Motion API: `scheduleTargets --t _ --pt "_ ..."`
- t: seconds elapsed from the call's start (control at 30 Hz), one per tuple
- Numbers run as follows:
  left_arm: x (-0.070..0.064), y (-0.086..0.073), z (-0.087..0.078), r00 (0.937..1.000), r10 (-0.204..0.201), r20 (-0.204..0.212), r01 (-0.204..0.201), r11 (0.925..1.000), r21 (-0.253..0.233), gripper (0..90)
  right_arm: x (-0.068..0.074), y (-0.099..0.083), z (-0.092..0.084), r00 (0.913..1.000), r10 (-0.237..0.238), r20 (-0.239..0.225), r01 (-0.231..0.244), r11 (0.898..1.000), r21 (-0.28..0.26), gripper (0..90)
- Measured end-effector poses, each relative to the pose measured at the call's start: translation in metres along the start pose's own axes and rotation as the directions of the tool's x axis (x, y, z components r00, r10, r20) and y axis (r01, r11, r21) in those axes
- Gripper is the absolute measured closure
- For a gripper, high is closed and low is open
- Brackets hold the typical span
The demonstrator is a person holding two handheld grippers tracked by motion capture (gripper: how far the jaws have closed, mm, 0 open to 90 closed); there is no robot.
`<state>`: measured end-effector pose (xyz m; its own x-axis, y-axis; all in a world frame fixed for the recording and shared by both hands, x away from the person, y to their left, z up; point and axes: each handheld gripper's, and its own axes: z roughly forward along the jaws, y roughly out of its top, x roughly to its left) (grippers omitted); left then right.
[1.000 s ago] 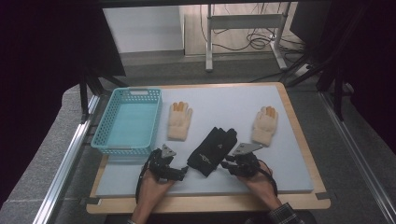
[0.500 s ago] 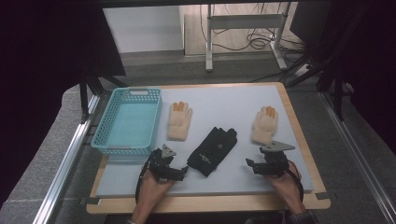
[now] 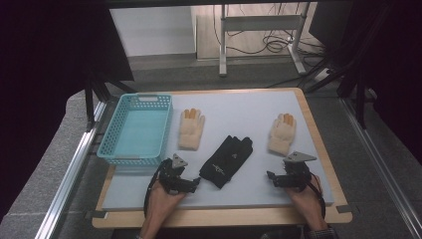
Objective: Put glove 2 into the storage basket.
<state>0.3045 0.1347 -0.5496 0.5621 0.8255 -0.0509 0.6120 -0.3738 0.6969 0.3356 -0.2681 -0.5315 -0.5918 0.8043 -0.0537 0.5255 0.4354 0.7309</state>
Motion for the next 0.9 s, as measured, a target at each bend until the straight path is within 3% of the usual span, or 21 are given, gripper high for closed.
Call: scheduleTargets --t 0.17,0.27,0.37,0.5,0.7,0.9 --pt "0.003 0.002 -0.003 1.0 -0.005 -0.001 0.005 0.9999 0.01 8.5 0.0 0.0 0.0 1.0 -0.001 0.0 0.001 1.0 -0.001 16.0" --pt "0.006 0.007 -0.012 0.9966 -0.035 0.075 0.036 0.9993 -0.012 8.6 0.0 0.0 0.0 1.0 0.0 0.0 0.0 1.0 -0.002 16.0" --pt "0.003 0.013 -0.014 0.9942 -0.03 0.103 0.031 0.9995 -0.008 5.4 0.0 0.0 0.0 1.0 0.0 -0.001 0.0 1.0 -0.002 16.0" --pt "-0.011 0.033 -0.011 0.9902 0.02 0.138 -0.022 0.9997 0.008 3.0 0.0 0.0 0.0 1.0 -0.001 -0.001 0.001 1.0 -0.002 16.0" --pt "-0.024 0.06 0.0 0.9812 0.048 0.187 -0.052 0.9985 0.015 1.4 0.0 0.0 0.0 1.0 0.001 -0.002 -0.001 1.0 -0.002 16.0" --pt "-0.034 0.085 0.019 0.976 0.065 0.208 -0.076 0.9961 0.044 0.0 -0.001 0.0 0.0 1.0 0.006 -0.005 -0.006 1.0 -0.003 16.0"
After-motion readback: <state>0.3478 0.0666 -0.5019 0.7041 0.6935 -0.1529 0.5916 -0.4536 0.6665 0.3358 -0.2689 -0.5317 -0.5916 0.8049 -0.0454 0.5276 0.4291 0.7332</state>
